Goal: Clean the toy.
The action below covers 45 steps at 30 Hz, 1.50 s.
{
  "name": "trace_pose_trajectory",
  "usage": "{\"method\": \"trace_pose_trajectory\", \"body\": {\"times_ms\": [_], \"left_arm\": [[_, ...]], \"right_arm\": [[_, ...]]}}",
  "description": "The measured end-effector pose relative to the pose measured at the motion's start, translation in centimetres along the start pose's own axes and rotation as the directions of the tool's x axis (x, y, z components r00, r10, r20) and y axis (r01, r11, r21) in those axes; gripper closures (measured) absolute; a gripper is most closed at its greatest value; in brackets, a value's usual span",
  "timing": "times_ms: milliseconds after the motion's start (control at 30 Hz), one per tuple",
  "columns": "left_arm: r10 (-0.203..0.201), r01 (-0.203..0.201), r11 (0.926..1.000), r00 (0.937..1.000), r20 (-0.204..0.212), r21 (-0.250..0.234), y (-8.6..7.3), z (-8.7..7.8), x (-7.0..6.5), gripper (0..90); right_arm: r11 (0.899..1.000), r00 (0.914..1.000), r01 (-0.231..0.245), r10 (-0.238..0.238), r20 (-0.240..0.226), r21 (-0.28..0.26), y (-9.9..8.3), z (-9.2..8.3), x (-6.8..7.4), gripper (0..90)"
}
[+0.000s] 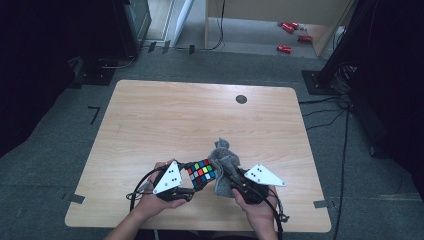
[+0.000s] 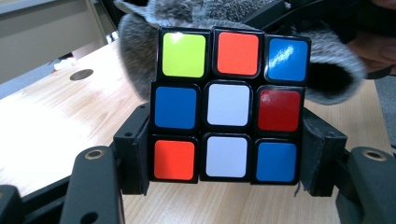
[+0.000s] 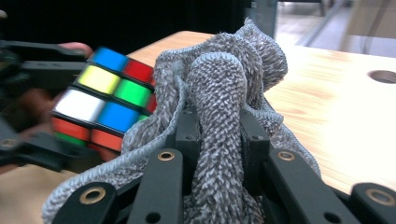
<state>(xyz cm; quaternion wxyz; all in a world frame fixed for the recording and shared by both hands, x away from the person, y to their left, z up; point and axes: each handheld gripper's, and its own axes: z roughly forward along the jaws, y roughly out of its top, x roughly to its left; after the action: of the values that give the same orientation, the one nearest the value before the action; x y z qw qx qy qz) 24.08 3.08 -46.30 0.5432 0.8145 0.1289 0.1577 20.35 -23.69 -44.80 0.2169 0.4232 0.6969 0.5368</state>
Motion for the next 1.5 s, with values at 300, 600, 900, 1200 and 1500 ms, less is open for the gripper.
{"method": "trace_pose_trajectory", "body": {"times_ms": [300, 600, 900, 1200, 1500], "left_arm": [[0.012, -0.012, 0.9997, 0.9999, 0.010, 0.019, -0.3, 0.4, -0.3, 34.0], [0.025, -0.025, 0.9995, 0.9995, 0.020, -0.019, 0.0, -0.1, -0.5, 34.0], [0.015, -0.015, 0.9995, 0.9998, 0.015, -0.030, -0.1, -0.2, -0.1, 34.1], [0.029, -0.029, 0.9995, 0.9993, 0.023, -0.014, -0.1, 0.1, -0.6, 34.1], [-0.009, 0.011, 0.9982, 0.9996, 0.027, -0.058, 0.1, -0.5, 0.0, 34.1]], "right_arm": [[0.993, 0.9926, -0.037, 0.024, -0.119, -0.110, 1.8, -1.5, 2.0, 75.4], [0.996, 0.9863, -0.056, 0.045, -0.159, -0.063, 0.9, -0.4, 2.5, 75.2], [0.997, 0.9956, -0.082, 0.082, -0.046, -0.003, 0.0, 0.0, -0.4, 75.1], [0.994, 0.9873, -0.009, -0.008, -0.158, -0.108, 1.4, -0.9, 2.4, 74.4], [0.997, 0.9955, -0.075, 0.074, -0.059, -0.016, -0.1, 0.1, -0.1, 74.5]]}}
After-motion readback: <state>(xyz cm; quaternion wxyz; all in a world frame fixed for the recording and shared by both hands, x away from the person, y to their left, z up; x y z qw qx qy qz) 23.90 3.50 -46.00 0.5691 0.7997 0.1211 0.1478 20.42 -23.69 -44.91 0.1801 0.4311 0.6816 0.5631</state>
